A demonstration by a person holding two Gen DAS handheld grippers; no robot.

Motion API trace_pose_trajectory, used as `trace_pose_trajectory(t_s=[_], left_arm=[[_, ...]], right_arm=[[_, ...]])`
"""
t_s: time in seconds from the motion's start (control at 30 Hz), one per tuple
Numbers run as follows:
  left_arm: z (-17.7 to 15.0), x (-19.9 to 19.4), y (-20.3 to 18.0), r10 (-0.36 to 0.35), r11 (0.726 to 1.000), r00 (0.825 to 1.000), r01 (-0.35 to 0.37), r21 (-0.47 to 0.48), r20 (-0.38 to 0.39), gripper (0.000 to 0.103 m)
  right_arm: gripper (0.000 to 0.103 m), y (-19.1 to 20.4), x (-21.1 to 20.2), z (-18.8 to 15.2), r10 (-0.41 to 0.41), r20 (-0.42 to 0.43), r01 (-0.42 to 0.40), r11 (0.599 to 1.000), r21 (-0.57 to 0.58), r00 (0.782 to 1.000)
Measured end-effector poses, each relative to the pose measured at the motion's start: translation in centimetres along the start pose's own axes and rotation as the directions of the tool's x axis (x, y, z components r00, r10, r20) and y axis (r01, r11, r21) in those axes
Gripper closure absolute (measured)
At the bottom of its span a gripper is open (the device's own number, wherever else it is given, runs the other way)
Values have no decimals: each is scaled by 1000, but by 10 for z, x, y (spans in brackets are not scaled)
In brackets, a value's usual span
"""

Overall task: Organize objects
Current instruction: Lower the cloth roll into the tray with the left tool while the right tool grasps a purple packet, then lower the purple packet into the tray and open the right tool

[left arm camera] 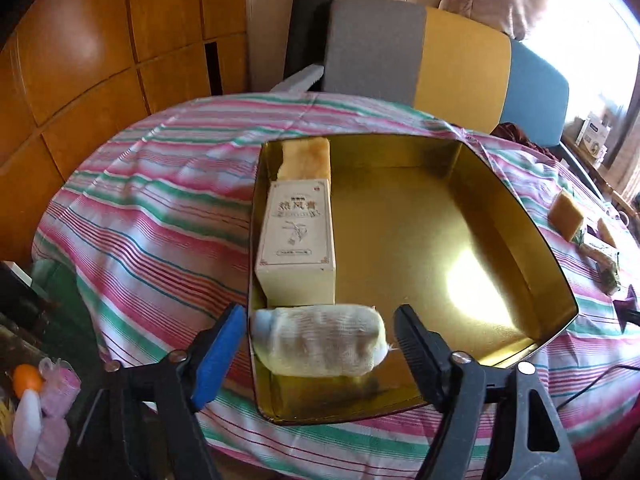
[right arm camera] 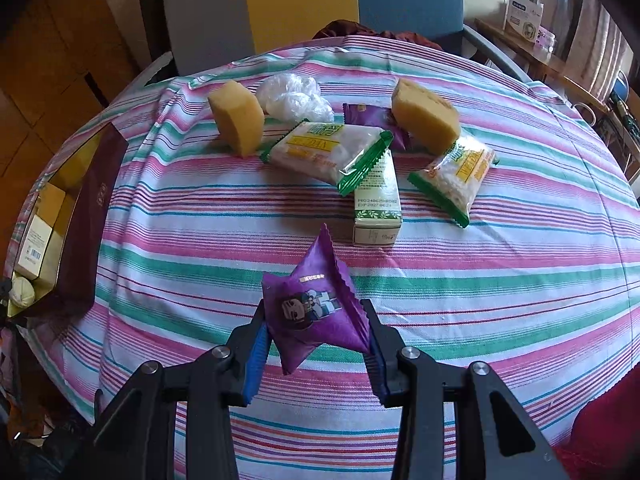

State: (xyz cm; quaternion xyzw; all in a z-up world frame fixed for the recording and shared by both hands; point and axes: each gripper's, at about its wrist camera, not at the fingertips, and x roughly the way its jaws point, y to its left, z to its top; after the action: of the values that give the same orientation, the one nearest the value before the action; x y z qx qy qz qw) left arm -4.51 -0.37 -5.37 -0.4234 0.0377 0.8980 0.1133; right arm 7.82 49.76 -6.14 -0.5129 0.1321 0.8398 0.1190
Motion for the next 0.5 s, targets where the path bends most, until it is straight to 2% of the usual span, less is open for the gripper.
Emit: trace_pose_trajectory(t_s=[0.13,0.23,0.37,0.5], left_arm=[[1,-11,7,11,1000,999,-11,-23,34,18],[4,-16,14,13,998,998,-10,-60,60,18],[8,-28,18,45,995,995,-36,-96,92,18],[10,-37,20,81,991,991,-68,-117,111,18]], right_arm=[[61,11,-8,2,1,29,-1,1000,-15,1000],[61,30,-18,5,52,55,-50,998,-40,997],[61,82,-30,14,150,82,-139,982,-127,985],[61,141,-36,24,262,80,-238,943,-232,962]])
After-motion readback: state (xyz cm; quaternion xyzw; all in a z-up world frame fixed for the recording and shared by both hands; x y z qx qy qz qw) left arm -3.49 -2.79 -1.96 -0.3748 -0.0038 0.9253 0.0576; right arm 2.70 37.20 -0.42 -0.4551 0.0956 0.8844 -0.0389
